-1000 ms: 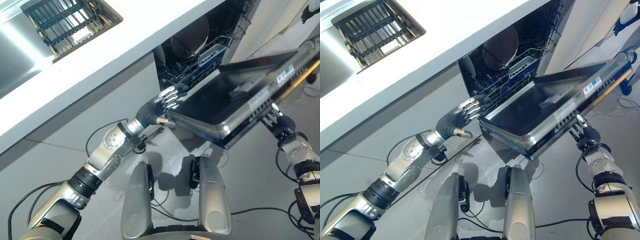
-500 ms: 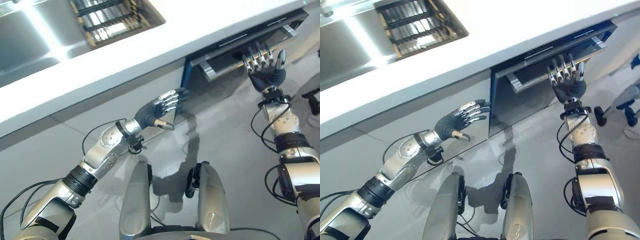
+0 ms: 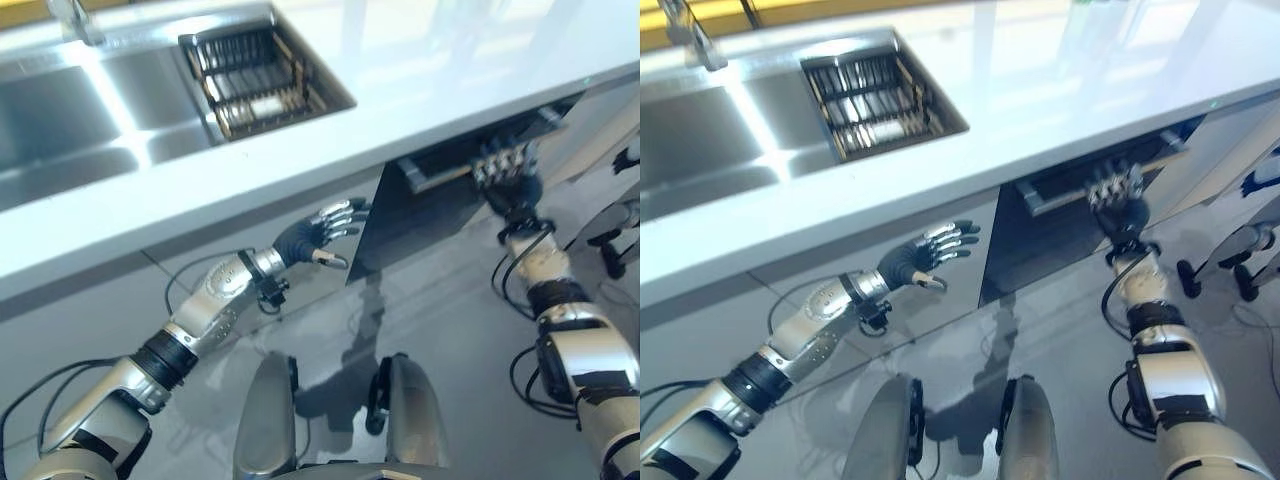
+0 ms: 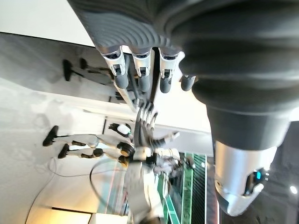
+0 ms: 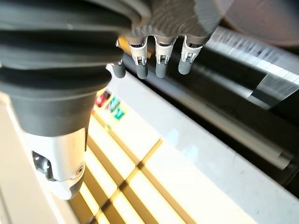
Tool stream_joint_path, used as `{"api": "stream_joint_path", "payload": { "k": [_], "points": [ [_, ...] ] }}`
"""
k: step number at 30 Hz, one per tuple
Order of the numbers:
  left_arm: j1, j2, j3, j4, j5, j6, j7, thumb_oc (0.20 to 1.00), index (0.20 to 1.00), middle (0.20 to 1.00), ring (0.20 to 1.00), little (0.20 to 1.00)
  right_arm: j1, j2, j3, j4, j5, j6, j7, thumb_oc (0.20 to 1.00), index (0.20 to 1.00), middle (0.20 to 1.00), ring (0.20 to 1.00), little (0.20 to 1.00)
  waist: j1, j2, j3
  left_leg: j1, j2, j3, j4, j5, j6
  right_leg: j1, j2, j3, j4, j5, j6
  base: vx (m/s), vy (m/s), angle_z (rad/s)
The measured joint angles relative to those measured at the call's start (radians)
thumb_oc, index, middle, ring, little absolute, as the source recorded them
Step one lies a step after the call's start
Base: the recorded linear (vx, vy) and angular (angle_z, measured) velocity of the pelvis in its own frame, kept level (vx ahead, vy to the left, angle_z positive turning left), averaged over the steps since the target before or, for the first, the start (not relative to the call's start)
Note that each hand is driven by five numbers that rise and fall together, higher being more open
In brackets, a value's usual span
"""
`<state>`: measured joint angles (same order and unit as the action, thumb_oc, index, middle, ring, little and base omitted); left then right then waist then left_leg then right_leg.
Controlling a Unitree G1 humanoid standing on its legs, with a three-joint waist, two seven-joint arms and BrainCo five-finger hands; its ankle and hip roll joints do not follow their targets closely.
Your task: Pick up plates and place into dishwasher.
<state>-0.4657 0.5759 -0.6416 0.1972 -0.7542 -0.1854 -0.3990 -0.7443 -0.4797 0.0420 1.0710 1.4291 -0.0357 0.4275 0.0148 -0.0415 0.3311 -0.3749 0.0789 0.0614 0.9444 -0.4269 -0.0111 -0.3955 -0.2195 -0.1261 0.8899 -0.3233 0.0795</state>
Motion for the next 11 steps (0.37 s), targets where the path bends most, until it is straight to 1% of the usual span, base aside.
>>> {"api": "stream_joint_path", "payload": {
  "k": [1,2,3,4,5,7,10,11],
  "points": [
    [0.004,-0.014,-0.007,0.016,0.006,0.007,-0.005,1.0,1.0,1.0,1.0,1.0,0.017,0.008,-0.001,0.007,-0.004,0.0,0.0,1.0,1.0,1.0,1.0,1.0,-0.002,0.001,-0.014,0.018,0.001,0.005,-0.022,0.004,0.002,0.015,0.003,0.0,-0.023,0.008,0.004,0.11,0.052,-0.15],
    [0.016,-0.05,-0.002,0.076,0.013,0.015,-0.02,1.0,1.0,1.0,1.0,1.0,0.033,0.032,-0.015,0.031,-0.004,-0.002,0.001,1.0,1.0,1.0,1.0,1.0,0.0,0.001,-0.021,0.056,0.002,0.017,-0.064,0.02,-0.001,0.048,0.007,0.002,-0.067,0.026,0.004,0.17,0.045,-0.18],
    [0.041,-0.082,-0.006,0.141,0.02,0.036,-0.022,1.0,1.0,1.0,1.0,1.0,0.068,0.065,-0.024,0.042,-0.004,-0.001,-0.001,1.0,1.0,1.0,1.0,1.0,-0.003,0.0,-0.046,0.089,0.001,0.027,-0.115,0.035,-0.001,0.081,0.012,0.001,-0.119,0.045,0.007,0.17,0.033,-0.2],
    [0.063,-0.098,-0.007,0.169,0.031,0.054,-0.03,1.0,1.0,1.0,1.0,1.0,0.094,0.085,-0.024,0.042,-0.006,0.0,-0.003,1.0,1.0,1.0,1.0,1.0,-0.005,-0.002,-0.065,0.109,0.0,0.034,-0.151,0.044,0.0,0.098,0.015,0.002,-0.155,0.059,0.01,0.21,0.024,-0.17],
    [0.084,-0.133,-0.003,0.237,0.033,0.056,-0.05,1.0,1.0,1.0,1.0,1.0,0.125,0.109,-0.028,0.043,-0.009,-0.001,-0.014,1.0,1.0,1.0,1.0,1.0,-0.002,0.003,-0.081,0.146,0.0,0.044,-0.203,0.064,-0.001,0.133,0.023,0.002,-0.212,0.083,0.011,0.21,0.007,-0.16],
    [0.138,-0.181,-0.004,0.359,0.035,0.074,-0.061,1.0,1.0,1.0,1.0,1.0,0.19,0.171,-0.028,0.044,-0.028,0.001,-0.046,1.0,1.0,1.0,1.0,1.0,-0.003,0.002,-0.124,0.211,-0.001,0.05,-0.32,0.108,-0.005,0.203,0.039,0.002,-0.34,0.136,0.016,0.18,0.004,-0.15],
    [0.223,-0.237,0.012,0.479,0.073,0.074,-0.077,1.0,1.0,1.0,1.0,1.0,0.303,0.252,-0.025,0.042,-0.062,0.006,-0.089,1.0,1.0,1.0,1.0,1.0,0.0,-0.002,-0.191,0.29,-0.013,0.07,-0.496,0.182,-0.008,0.291,0.06,0.003,-0.539,0.227,0.018,0.07,0.013,-0.11],
    [0.256,-0.258,0.034,0.527,0.087,0.07,-0.08,1.0,1.0,1.0,1.0,1.0,0.352,0.28,-0.019,0.041,-0.077,0.014,-0.095,1.0,1.0,1.0,1.0,1.0,-0.001,-0.004,-0.211,0.318,-0.015,0.072,-0.553,0.209,-0.008,0.32,0.066,0.004,-0.611,0.261,0.019,0.04,0.012,-0.06]
  ]
}}
